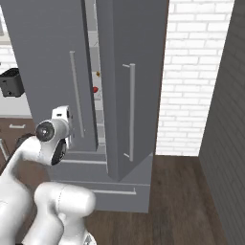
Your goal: Take the strawberry from the fridge and place it on top of the pancake, located on the dining counter.
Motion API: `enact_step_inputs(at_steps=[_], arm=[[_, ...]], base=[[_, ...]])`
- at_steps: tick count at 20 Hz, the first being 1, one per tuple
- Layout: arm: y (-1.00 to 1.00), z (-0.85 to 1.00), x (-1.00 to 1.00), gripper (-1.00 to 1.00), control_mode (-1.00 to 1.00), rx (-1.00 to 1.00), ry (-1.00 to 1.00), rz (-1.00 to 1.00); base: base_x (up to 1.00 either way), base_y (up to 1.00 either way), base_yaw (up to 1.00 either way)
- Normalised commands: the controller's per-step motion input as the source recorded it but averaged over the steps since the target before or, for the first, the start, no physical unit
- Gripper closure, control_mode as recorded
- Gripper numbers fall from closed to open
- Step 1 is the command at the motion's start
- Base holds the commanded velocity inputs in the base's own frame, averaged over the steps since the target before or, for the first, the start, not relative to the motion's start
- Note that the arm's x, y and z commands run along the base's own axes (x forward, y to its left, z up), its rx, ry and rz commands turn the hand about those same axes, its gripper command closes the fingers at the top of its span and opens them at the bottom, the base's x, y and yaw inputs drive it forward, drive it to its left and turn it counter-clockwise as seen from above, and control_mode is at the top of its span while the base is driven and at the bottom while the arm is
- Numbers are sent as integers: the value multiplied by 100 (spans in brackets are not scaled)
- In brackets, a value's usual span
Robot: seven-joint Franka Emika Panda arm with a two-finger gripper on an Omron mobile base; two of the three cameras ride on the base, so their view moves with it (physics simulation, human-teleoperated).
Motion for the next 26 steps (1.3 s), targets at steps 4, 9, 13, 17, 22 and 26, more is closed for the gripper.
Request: enact_step_inputs(at_steps=[4, 9, 13, 17, 22, 26], arm=[[21, 0, 100, -100, -100, -34, 14, -18], [-13, 0, 100, -100, -100, -17, 17, -33], [-43, 0, 51, -100, -100, 0, 20, -21], [-47, 2, 4, -100, -100, 2, 11, -18], [-76, 3, -11, -100, -100, 13, 4, -18], [-96, 7, -9, -100, -100, 26, 8, -13]], base=[[0, 0, 0], [0, 0, 0], [0, 0, 0], [0, 0, 0], [0, 0, 0], [0, 0, 0]])
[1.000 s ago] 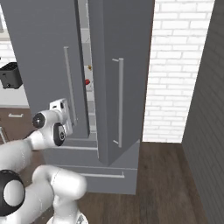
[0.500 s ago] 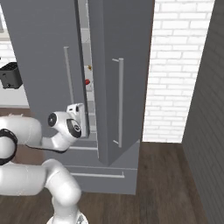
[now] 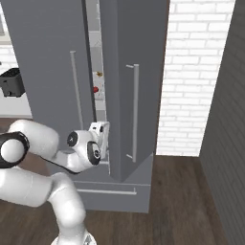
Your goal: Take the strawberry from the fridge and place it on top of the pancake, located on the dining counter.
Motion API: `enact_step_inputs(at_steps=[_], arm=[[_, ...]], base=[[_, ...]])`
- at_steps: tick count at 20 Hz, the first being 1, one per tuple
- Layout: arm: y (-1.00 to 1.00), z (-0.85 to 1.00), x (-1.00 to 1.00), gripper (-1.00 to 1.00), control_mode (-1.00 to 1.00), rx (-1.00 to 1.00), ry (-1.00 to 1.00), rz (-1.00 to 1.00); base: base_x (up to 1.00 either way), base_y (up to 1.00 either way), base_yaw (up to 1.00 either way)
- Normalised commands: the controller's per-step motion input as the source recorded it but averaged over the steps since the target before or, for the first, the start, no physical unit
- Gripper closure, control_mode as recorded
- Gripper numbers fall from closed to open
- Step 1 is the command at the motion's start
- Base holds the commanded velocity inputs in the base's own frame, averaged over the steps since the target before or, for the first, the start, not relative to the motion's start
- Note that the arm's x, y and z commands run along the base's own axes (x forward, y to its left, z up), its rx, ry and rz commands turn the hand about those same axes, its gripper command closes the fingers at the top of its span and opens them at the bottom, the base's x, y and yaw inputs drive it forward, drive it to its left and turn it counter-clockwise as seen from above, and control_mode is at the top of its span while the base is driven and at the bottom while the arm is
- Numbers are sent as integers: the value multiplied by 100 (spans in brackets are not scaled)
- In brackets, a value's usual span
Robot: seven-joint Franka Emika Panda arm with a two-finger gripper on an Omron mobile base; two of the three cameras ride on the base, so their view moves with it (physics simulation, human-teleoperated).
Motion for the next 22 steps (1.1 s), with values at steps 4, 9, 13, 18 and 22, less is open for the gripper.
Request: enact_step_inputs(at_steps=[4, 9, 13, 18, 22], arm=[[-100, 9, -12, -100, -100, 30, 10, -13], [-100, 11, -10, -100, -100, 31, 10, -14], [-99, 19, -2, -100, -100, 31, 10, -15], [-64, 37, -19, -100, -100, 28, 3, -16], [-8, 51, -75, -100, -100, 14, -3, -5]], base=[[0, 0, 0], [0, 0, 0], [0, 0, 0], [0, 0, 0], [0, 0, 0]])
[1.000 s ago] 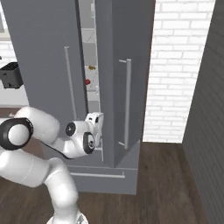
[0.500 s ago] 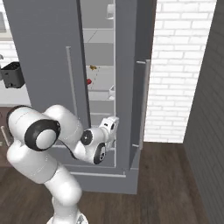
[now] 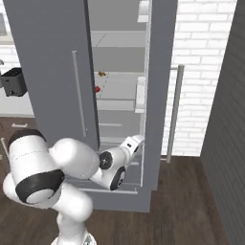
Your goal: Take the strawberry from the fridge and place it on top of the pancake, located on the dining counter.
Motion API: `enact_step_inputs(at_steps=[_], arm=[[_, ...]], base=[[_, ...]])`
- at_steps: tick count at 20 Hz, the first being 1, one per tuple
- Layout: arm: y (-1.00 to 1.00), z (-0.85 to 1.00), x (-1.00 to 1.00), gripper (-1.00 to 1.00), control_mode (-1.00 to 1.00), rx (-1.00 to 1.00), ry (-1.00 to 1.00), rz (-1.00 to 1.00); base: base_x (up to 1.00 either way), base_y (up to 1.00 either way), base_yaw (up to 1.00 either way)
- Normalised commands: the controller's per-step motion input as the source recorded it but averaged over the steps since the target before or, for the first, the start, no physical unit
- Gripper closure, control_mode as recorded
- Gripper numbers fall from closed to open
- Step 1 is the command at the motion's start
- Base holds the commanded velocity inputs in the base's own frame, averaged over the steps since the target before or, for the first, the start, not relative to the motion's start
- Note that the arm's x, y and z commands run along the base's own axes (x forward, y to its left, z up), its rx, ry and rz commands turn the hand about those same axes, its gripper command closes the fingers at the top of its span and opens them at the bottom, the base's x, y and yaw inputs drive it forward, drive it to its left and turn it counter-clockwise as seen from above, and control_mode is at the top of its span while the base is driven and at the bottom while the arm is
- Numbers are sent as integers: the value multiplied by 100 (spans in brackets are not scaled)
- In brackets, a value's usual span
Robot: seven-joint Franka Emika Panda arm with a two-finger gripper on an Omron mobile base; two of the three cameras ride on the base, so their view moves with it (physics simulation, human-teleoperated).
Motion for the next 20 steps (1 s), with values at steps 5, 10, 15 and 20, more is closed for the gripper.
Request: enact_step_inputs(at_steps=[5, 10, 15, 20], arm=[[15, -1, -51, -100, -100, 1, -1, 0], [29, 8, -59, -100, -100, 22, 11, 0], [76, 15, -63, -100, -100, 66, 51, 4], [100, 17, -70, -100, -100, 61, 54, 11]], base=[[0, 0, 0], [0, 0, 0], [0, 0, 0], [0, 0, 0]])
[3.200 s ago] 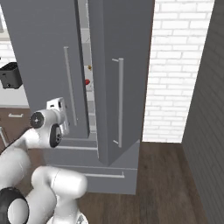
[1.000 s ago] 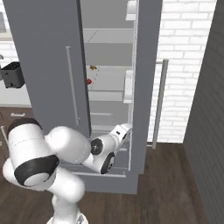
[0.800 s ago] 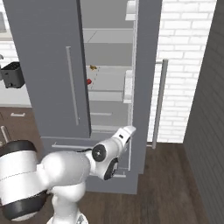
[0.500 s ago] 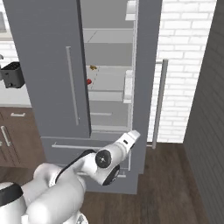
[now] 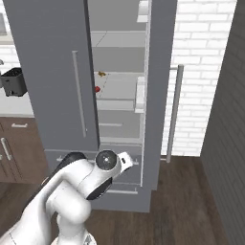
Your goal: Take the strawberry from the fridge and place it on top of the pancake, located on the dining counter.
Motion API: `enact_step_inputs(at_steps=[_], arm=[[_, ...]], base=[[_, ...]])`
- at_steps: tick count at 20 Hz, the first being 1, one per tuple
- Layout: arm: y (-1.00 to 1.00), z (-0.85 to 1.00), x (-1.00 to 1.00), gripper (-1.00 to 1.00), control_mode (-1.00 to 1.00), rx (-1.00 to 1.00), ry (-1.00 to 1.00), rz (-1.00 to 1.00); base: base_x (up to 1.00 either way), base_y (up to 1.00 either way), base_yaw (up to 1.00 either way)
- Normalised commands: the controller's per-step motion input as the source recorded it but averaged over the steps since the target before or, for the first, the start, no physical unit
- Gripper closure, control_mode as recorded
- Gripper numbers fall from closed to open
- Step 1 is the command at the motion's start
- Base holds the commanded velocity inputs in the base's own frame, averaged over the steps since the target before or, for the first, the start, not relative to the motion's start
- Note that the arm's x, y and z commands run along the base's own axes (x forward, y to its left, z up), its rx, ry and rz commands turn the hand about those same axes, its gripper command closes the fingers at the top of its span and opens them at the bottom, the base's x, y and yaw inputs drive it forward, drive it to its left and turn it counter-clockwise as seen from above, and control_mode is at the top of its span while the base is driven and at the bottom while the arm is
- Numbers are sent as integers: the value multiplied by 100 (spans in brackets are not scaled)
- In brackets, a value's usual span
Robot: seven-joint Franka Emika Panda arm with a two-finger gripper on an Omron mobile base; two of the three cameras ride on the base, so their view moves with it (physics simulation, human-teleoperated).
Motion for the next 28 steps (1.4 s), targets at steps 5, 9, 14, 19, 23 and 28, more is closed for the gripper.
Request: enact_step_inputs(at_steps=[5, 9, 14, 19, 23, 28], arm=[[100, 24, -96, -100, -100, 46, 14, 5], [76, 39, -71, -100, -100, 50, -52, -11], [72, 61, -55, -100, -100, 37, -69, -17], [100, 89, -27, -100, -100, 20, -59, -18], [100, 100, 1, -100, -100, 13, -30, -13], [100, 87, 44, -100, -100, 5, -6, -11]], base=[[0, 0, 0], [0, 0, 0], [0, 0, 0], [0, 0, 0], [0, 0, 0], [0, 0, 0]])
